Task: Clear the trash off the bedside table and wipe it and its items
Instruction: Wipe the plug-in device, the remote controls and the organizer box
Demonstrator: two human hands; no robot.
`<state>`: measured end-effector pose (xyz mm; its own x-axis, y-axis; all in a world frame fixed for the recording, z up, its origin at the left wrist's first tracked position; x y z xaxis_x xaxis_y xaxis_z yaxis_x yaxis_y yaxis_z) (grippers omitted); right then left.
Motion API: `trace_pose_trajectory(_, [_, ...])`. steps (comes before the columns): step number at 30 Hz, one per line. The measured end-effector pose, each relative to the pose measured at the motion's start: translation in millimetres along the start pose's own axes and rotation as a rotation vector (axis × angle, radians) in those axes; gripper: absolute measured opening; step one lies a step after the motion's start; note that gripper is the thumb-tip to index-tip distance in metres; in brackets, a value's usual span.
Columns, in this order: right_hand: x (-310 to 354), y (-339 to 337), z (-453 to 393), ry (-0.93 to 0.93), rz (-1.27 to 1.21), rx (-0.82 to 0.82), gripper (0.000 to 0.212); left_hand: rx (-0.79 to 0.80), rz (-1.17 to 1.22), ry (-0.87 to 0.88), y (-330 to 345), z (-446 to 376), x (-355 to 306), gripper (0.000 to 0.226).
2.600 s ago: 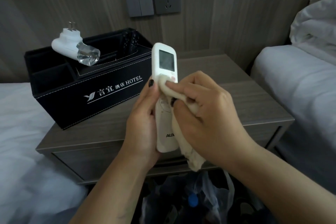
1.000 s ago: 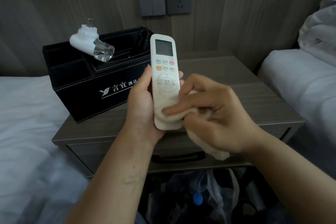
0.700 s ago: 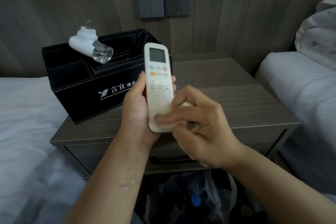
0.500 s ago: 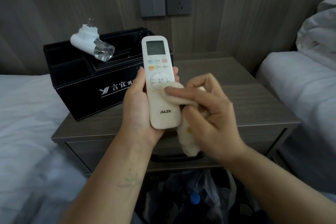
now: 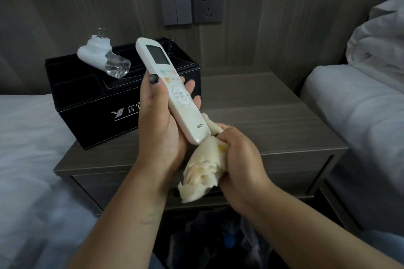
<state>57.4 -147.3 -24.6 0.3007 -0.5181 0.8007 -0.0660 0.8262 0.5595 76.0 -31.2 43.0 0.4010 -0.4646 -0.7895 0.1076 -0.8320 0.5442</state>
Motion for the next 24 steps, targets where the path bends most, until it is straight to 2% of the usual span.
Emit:
trace_pose_trajectory(4, [2, 1, 9, 0.12, -0.154, 0.084, 0.031, -0.008, -0.04, 0.071, 2, -1, -3, 0.044])
trace_pose_trajectory(8, [13, -13, 12, 0.104, -0.218, 0.063, 0.026, 0.045, -0.091, 0.038, 11, 5, 3, 0.045])
trace_pose_trajectory(10, [29, -23, 7, -0.035, -0.115, 0.011, 0.022, 0.079, -0.021, -0.042, 21, 13, 14, 0.045])
trace_pose_trajectory(13, [74, -32, 12, -0.471, 0.296, -0.095, 0.013, 0.131, 0.027, -0.131, 41, 26, 32, 0.038])
trace_pose_trajectory(15, [92, -29, 23, -0.68, 0.508, -0.081, 0.015, 0.173, -0.007, -0.168, 54, 32, 38, 0.037])
trace_pose_trajectory(17, [101, -28, 26, -0.769, 0.603, -0.056, 0.019, 0.184, -0.073, -0.204, 57, 34, 40, 0.043])
trace_pose_trajectory(19, [119, -40, 26, -0.831, 0.635, -0.133, 0.024, 0.235, -0.167, -0.24, 66, 38, 43, 0.039])
trace_pose_trajectory(21, [140, -58, 22, -0.831, 0.58, -0.229, 0.024, 0.286, -0.275, -0.292, 75, 47, 53, 0.036])
trace_pose_trajectory(24, [158, -73, 21, -0.824, 0.554, -0.275, 0.02, 0.338, -0.416, -0.336, 89, 57, 69, 0.038])
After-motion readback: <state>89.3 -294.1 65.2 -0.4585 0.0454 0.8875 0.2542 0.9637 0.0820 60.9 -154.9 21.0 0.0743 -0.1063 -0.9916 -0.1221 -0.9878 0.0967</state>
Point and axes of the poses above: each hand's wrist, its own z-axis away from the middle knuckle, its own y-axis out of the palm, x = y × z, the point moved 8 cm from there along -z, towards the middle knuckle, and after that the axes turned 7 degrees about -z, right-handed, at the moved point
